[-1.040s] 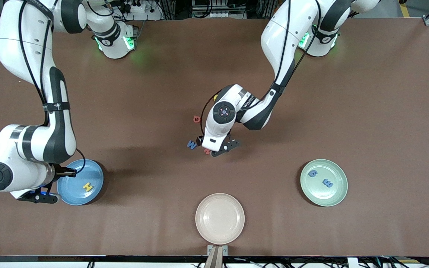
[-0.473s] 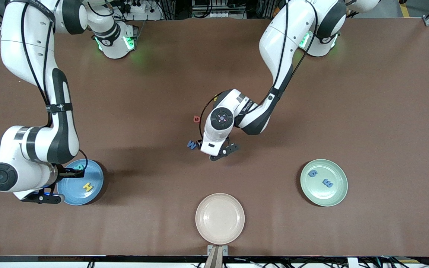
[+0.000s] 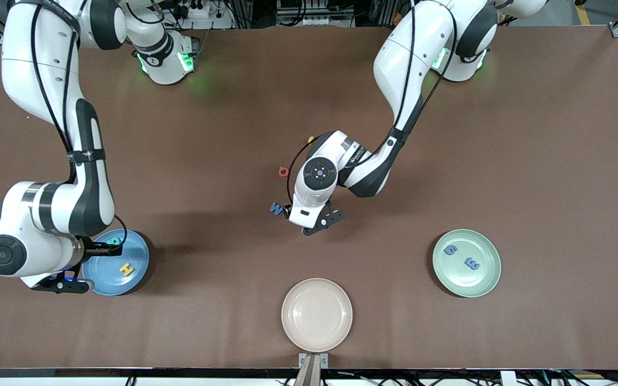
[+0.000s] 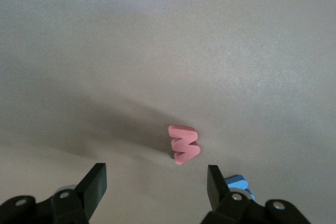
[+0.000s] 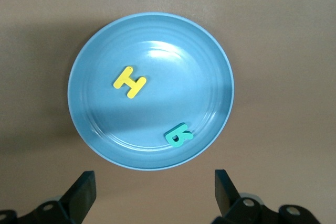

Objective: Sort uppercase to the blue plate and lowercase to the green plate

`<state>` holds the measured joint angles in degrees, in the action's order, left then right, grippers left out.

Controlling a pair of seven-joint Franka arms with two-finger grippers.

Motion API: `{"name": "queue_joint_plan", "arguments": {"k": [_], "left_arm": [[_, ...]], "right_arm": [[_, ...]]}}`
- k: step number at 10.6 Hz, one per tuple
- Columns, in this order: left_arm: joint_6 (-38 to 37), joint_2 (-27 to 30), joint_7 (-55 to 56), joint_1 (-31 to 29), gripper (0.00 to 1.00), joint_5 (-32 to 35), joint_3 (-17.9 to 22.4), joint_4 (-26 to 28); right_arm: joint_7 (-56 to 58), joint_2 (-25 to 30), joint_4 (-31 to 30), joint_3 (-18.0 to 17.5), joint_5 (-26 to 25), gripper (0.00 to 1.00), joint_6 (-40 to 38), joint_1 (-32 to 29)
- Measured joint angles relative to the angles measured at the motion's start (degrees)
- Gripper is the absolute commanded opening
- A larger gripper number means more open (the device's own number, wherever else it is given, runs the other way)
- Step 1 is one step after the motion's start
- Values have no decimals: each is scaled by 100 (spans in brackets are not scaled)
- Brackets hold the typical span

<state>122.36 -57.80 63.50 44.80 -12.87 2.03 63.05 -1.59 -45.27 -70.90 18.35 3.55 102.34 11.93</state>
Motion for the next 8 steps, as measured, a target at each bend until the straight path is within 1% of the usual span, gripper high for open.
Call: {"name": "queue_joint_plan", "arguments": {"k": [3, 8], "left_arm": [[0, -148, -8, -2, 83, 0, 36, -179], [0, -341, -10, -2, 81, 0, 66, -452]], "right_arm": [[0, -14, -266, -25, 1, 100, 221, 2], [0, 2, -524, -43, 1, 100, 375, 38]]}}
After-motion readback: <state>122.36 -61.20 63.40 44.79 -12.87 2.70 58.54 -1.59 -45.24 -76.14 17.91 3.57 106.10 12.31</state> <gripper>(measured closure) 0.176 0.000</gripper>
